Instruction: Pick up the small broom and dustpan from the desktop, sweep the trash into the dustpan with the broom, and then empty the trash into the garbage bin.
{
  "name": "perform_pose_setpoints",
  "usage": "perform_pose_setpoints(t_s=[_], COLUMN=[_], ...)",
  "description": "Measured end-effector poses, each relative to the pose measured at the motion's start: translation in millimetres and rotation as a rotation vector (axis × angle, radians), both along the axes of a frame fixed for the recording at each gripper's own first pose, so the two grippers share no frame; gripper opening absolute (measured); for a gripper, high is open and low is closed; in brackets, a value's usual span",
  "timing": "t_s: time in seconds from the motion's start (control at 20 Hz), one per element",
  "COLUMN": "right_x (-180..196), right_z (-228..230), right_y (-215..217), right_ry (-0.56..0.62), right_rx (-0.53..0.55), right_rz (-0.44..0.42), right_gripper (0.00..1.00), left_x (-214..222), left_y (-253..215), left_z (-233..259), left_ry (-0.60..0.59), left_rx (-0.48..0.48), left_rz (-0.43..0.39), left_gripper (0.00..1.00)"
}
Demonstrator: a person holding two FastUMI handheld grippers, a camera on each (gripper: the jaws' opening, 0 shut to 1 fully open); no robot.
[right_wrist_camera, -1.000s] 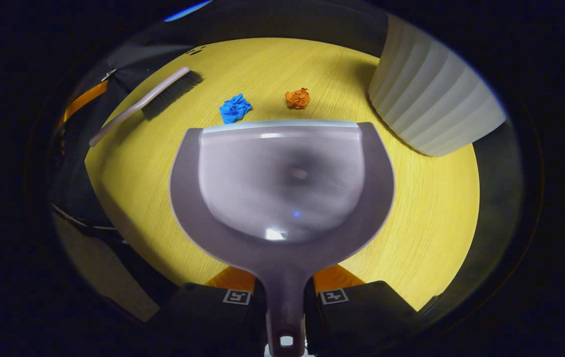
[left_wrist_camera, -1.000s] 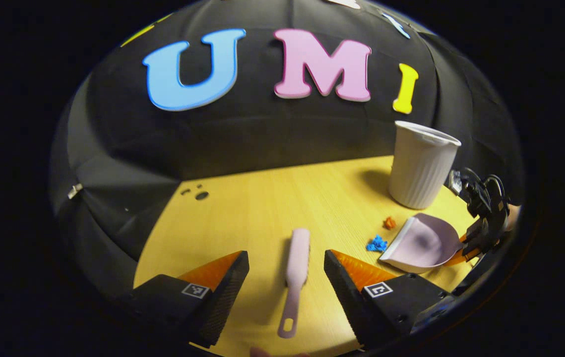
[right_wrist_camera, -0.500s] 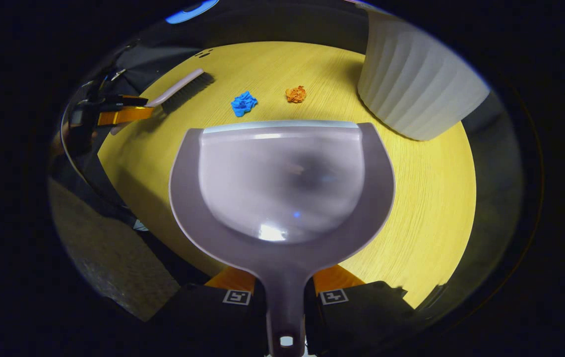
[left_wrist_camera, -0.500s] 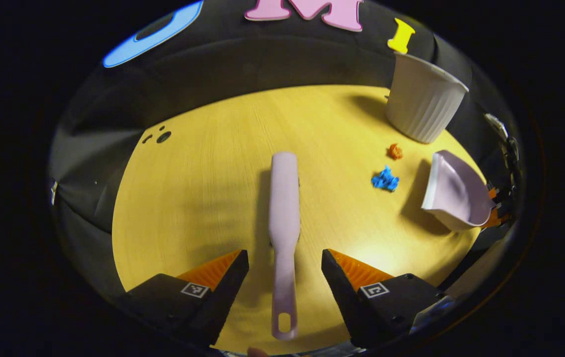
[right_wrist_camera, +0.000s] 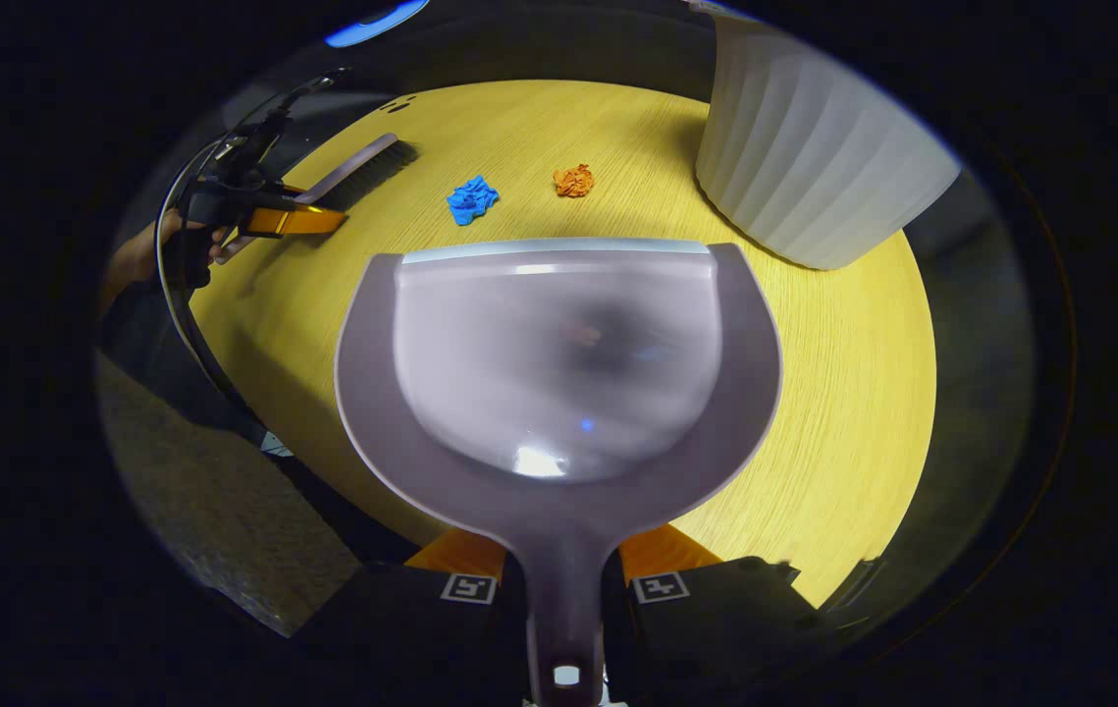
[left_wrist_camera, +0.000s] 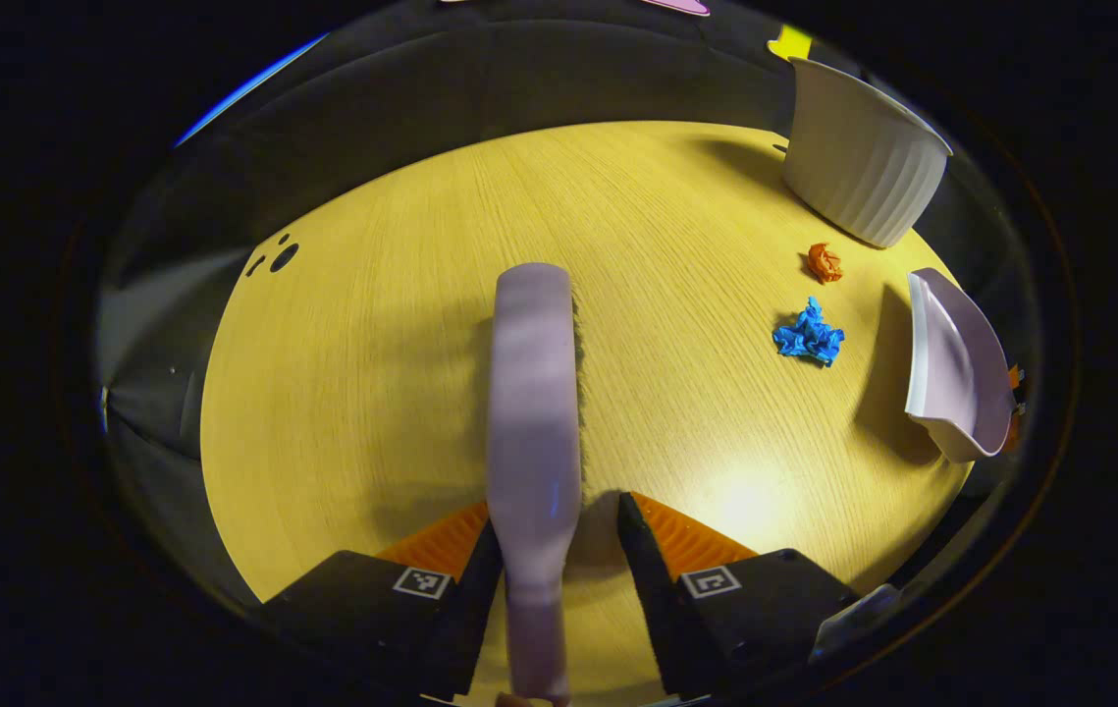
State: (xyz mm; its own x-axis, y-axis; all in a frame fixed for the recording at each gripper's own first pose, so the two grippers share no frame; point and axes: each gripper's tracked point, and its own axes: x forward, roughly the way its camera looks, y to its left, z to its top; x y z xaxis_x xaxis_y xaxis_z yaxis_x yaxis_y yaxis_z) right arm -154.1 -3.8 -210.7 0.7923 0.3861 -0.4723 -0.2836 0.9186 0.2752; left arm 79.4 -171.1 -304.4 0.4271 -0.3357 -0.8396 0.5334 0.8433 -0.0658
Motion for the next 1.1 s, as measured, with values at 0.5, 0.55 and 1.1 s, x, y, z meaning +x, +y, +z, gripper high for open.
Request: perform_pose_setpoints(t_s=[0.5,0.55,1.1], right_x=[-6.4,-6.2,1.6], right_z=[-5.0,-6.0,-10.8], right_y=[-6.1,-7.8,-19.6], right_ry=[0.073,0.087,0.117], right_rx=[-0.123,-0.145,-0.172], right_rz=[0.08,0.084,0.069], right_gripper=[0.4,0.31,0.35], left_x=[32.4,34.8,10.8], left_y=[-52.4,-61.9,-158.7], left_z=[31.3,33.4,37.2], left_ry=[-0.08,-0.087,-0.02], left_rx=[0.03,0.024,0.022], left_rz=[-0.109,-0.133,-0.432], left_gripper=[0.29,0.29,0.28])
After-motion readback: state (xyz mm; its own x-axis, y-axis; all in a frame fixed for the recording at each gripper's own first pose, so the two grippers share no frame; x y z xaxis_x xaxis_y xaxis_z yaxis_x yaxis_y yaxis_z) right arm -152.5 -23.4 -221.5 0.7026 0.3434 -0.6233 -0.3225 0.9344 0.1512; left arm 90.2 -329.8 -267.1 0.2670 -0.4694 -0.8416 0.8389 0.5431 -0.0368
